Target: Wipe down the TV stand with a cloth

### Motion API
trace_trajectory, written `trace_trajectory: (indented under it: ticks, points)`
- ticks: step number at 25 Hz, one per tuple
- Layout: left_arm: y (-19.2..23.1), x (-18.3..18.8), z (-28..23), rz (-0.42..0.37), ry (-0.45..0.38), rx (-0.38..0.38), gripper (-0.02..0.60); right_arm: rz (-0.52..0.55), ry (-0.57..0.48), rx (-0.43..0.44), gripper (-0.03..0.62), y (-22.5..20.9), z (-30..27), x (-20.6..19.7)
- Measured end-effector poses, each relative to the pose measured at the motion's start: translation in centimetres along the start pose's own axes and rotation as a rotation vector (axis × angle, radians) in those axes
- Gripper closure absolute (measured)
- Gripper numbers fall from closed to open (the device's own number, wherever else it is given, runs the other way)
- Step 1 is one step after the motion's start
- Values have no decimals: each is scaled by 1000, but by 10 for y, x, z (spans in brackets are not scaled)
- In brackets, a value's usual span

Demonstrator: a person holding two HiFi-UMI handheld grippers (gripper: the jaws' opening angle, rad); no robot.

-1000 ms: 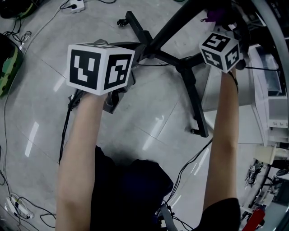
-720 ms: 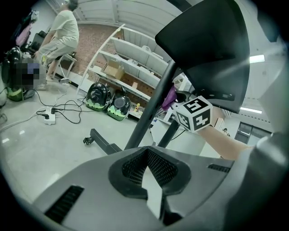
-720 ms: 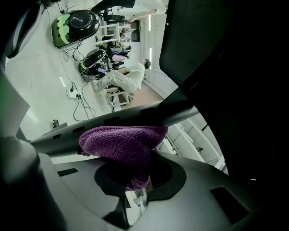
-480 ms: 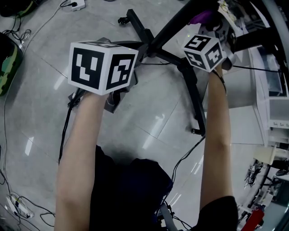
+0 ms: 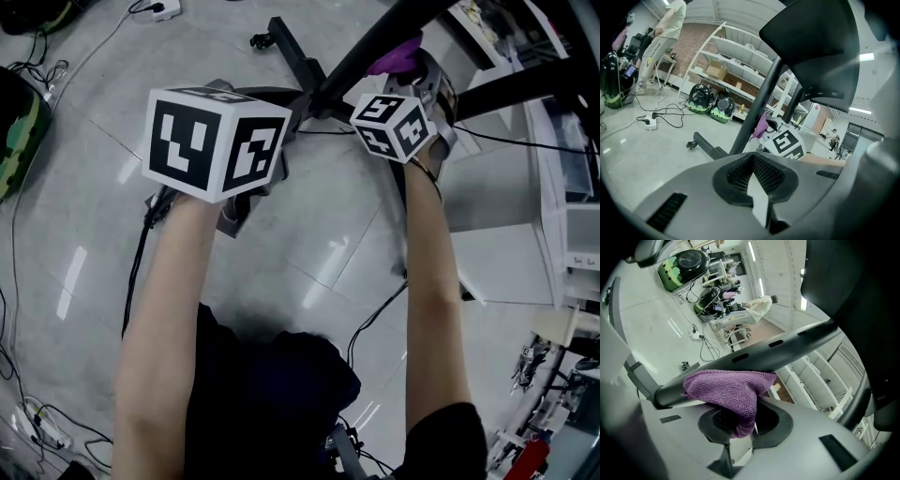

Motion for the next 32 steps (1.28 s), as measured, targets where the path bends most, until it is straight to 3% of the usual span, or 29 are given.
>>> trace_trajectory:
  ticks: [10,20,23,32]
  points:
    - [-1,-2,2,-45,23,3,575,14,97,88,519,69,-9,-43]
    - [-8,-1,7,-99,27,-23,575,111,156,127,519,128,-16,-75]
    - [-9,-2,6,-98,34,-23,575,190,166,150,519,143,-13,-84]
    - [-13,-5,0,-110,52,-29,575,276,177,219,519,155,-2,-93]
Point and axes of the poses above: the fingertips, and each gripper's own axes: z backward along the fingers, y to its left, x out of its top, the point moved 3 cm from there along z, backward along the fingers, and after that the axes turned 11 degrees about -z, right-handed, at the moved point
